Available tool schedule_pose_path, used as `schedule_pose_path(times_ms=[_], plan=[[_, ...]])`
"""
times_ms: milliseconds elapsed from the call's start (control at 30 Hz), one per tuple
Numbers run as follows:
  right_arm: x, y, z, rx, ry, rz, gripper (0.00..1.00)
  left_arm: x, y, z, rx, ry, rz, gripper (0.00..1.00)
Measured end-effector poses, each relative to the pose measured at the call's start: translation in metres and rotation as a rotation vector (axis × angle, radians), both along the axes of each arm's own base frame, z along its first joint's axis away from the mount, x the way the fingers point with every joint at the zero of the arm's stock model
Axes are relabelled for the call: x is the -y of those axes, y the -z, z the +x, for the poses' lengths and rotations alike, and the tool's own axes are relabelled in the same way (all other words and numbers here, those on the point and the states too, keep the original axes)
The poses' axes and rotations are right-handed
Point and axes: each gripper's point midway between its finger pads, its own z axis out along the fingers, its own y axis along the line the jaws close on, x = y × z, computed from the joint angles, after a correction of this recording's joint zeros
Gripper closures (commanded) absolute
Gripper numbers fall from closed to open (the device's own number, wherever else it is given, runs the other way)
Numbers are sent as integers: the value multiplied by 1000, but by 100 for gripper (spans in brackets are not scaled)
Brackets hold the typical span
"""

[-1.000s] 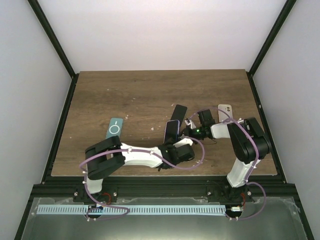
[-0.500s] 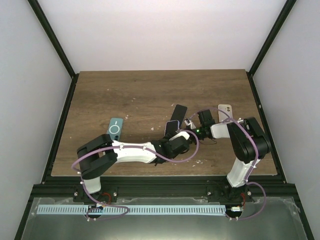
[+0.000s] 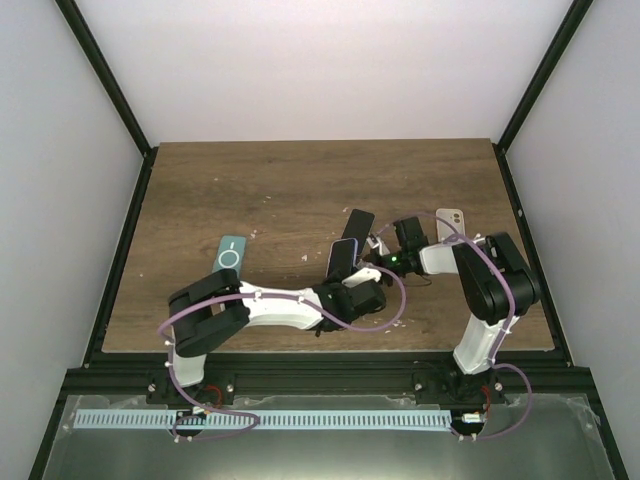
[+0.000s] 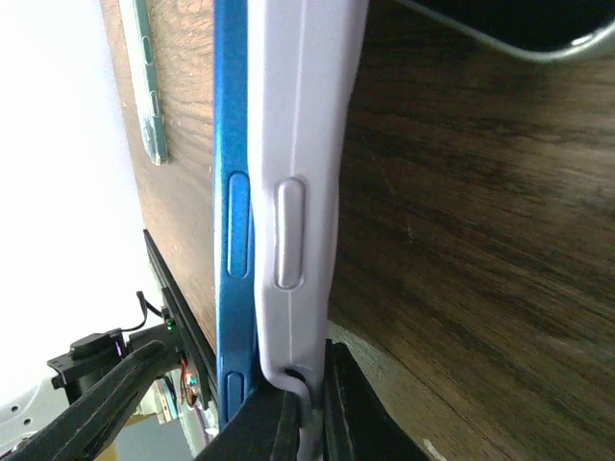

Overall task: Take the phone out of the phone case
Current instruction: Remove the phone case from the phone.

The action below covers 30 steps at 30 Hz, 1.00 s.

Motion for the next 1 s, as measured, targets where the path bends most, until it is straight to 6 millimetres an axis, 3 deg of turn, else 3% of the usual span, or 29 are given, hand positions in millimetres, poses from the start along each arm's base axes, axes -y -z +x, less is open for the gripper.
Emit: schedule_pose_path(times_ms=[100, 400, 767, 933, 1000], plan=[[-1, -1, 1, 5, -2, 3, 99, -3, 0, 2, 34, -17, 25, 59], [-7, -9, 5, 31, -20, 28, 99, -13, 3, 5, 104, -51, 99, 100], [-10, -17, 7, 58, -45, 40, 99, -20, -13, 11, 117, -75, 73, 100], [-17, -38, 9, 139, -84, 58, 99, -31, -40, 12, 96, -101, -11, 100], [-14, -38, 15, 178, -66, 14, 99, -40, -57, 13, 119, -131, -38, 100]])
